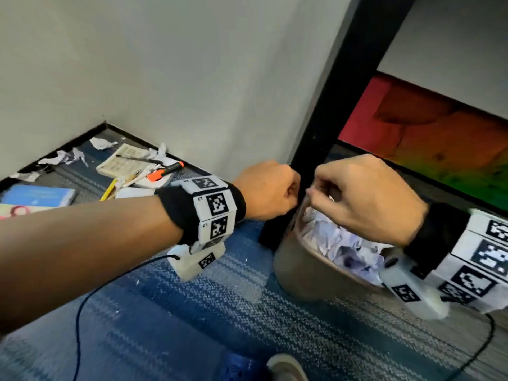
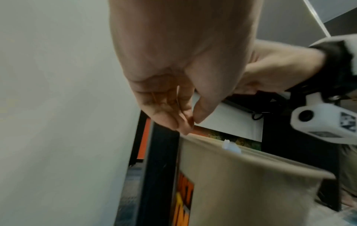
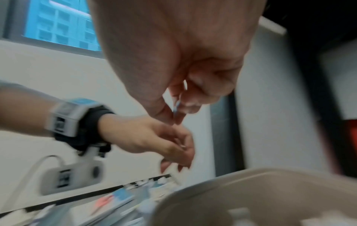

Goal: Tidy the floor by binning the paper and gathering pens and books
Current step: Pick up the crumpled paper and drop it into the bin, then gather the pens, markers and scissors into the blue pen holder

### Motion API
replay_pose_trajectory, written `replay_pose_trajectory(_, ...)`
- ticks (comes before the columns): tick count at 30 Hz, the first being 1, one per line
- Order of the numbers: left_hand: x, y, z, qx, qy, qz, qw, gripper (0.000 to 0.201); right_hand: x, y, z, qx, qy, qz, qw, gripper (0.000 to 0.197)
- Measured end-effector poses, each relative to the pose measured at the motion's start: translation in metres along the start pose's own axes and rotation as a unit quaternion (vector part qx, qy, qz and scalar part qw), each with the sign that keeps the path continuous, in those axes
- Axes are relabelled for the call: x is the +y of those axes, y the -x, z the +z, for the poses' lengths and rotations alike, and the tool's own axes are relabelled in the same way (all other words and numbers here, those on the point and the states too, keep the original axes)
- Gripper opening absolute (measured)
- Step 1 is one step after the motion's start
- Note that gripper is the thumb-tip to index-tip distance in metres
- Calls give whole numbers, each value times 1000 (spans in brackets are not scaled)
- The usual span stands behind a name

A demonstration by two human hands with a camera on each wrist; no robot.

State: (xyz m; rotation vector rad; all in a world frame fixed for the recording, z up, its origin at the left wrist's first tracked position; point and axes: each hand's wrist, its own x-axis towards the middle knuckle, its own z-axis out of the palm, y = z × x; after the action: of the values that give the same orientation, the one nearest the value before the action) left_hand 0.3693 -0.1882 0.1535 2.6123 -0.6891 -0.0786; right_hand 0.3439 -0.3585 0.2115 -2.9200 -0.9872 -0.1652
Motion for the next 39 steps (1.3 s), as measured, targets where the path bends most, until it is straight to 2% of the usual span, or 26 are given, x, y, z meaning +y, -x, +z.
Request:
replay_pose_trajectory(3,-35,38,16,-97,-38,-13,994,10,-63,-6,33,-61,5,-45,997,28)
replay_pose_trajectory(6,-75,78,43,-197,-94,-42,975,19,-120,5,87,-202,20,-115,972,39)
replay_pose_trajectory(8,-98,91,55,-251,-123,-58,958,20,-149,25,125,-319,37,-137,937,61)
replay_pose_trajectory(9,-113,95,60,-269,-138,-69,951,21,-163,39,146,-386,48,-136,911,66)
replay_pose_trajectory(12,-147,101,62,-280,-161,-97,942,26,-185,75,190,-517,55,-141,843,41)
replay_pose_trajectory(13,-156,102,61,-278,-163,-106,941,27,-186,81,201,-530,62,-146,833,40)
replay_pose_trajectory(14,-167,104,60,-275,-167,-115,940,27,-186,80,202,-584,66,-106,802,43)
replay_pose_trajectory(15,-176,104,60,-274,-171,-119,939,25,-184,78,202,-600,105,-78,789,45)
replay_pose_trajectory(16,-186,106,60,-269,-170,-119,940,24,-185,75,205,-600,122,-75,787,45)
replay_pose_trajectory(17,-191,106,61,-268,-169,-113,942,27,-189,74,207,-585,133,-122,791,43)
replay_pose_trajectory(18,-196,105,61,-268,-174,-105,942,29,-186,73,215,-562,142,-121,806,42)
replay_pose_trajectory(20,-202,103,61,-255,-198,-90,942,31,-185,58,209,-575,114,-71,807,48)
replay_pose_trajectory(22,-210,100,58,-264,-209,-90,937,21,-180,27,197,-512,63,-28,856,67)
replay_pose_trajectory(24,-215,102,48,-279,-179,-117,936,5,-174,-15,186,-441,19,27,897,68)
replay_pose_trajectory(27,-231,112,30,-324,-119,-147,927,44,-164,-87,178,-347,-69,164,921,60)
replay_pose_trajectory(29,-243,119,20,-304,-89,-180,931,62,-161,-132,174,-288,-128,244,917,55)
replay_pose_trajectory(31,-248,128,5,-226,-45,-192,954,83,-170,-167,164,-237,-216,294,900,52)
replay_pose_trajectory(32,-248,131,-2,-177,-5,-191,965,92,-178,-180,156,-233,-266,307,884,50)
replay_pose_trajectory(34,-251,134,-13,-72,108,-212,969,103,-195,-202,141,-260,-366,326,832,44)
replay_pose_trajectory(37,-270,143,-25,31,193,-253,948,97,-215,-230,141,-280,-432,312,799,38)
replay_pose_trajectory(39,-293,159,-32,66,163,-277,944,93,-229,-247,151,-282,-437,291,803,38)
